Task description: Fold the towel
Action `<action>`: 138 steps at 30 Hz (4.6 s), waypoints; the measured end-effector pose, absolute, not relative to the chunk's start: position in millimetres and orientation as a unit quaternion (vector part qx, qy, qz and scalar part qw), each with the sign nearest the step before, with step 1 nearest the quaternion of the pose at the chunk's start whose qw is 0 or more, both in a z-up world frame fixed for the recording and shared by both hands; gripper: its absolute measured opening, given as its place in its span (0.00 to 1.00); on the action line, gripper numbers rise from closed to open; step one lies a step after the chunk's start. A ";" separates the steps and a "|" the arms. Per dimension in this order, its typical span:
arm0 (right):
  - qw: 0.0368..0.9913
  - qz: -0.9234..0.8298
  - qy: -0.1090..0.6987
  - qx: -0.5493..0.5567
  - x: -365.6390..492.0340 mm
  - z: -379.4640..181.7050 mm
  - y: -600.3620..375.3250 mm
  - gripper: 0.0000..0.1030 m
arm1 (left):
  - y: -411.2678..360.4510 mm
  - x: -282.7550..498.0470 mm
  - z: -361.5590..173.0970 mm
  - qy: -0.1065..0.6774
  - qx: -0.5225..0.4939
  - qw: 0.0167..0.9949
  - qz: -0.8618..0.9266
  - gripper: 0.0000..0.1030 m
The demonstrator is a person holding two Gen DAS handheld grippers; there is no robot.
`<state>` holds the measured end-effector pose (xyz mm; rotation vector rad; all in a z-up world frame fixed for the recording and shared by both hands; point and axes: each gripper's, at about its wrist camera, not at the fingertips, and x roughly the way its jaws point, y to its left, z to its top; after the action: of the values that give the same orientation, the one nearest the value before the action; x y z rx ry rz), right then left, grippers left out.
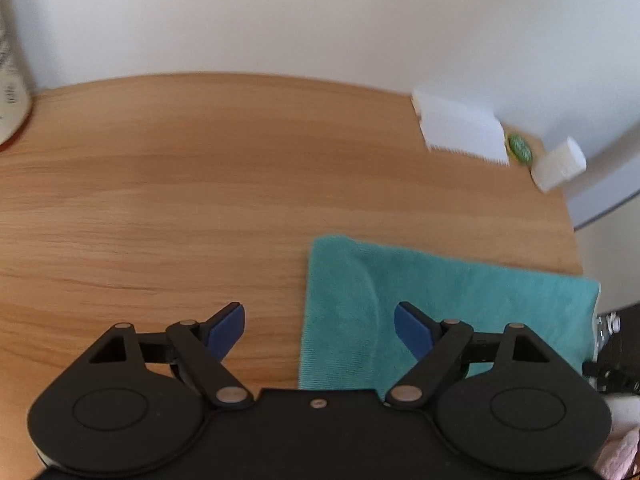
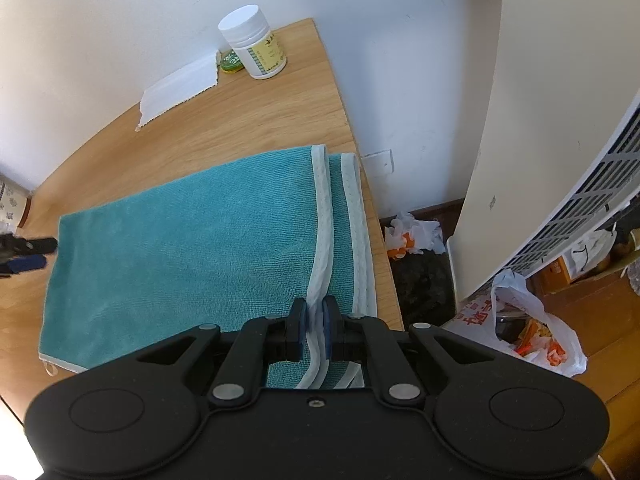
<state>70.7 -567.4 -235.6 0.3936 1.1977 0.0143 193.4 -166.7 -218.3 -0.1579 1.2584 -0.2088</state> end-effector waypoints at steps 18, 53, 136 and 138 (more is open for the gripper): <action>0.805 0.052 0.561 0.188 98.0 -239.3 -520.2 0.09 | -122.2 186.3 -207.1 0.585 -0.021 0.807 -0.076 0.17; 0.834 0.056 0.525 0.158 116.4 -209.0 -432.2 0.12 | -49.8 185.4 -181.1 0.538 0.018 0.837 -0.099 0.42; 0.881 -0.040 0.462 0.092 54.0 -184.5 -428.1 0.27 | -185.8 185.8 -180.9 0.472 0.158 0.845 -0.194 0.96; 0.881 -0.014 0.461 0.104 59.2 -188.3 -423.8 0.27 | -159.2 179.8 -185.1 0.485 0.131 0.852 -0.150 0.96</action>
<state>59.2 -423.8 -188.3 0.2174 0.9612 -0.0292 179.8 -159.2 -185.1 0.2764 1.0202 -0.3159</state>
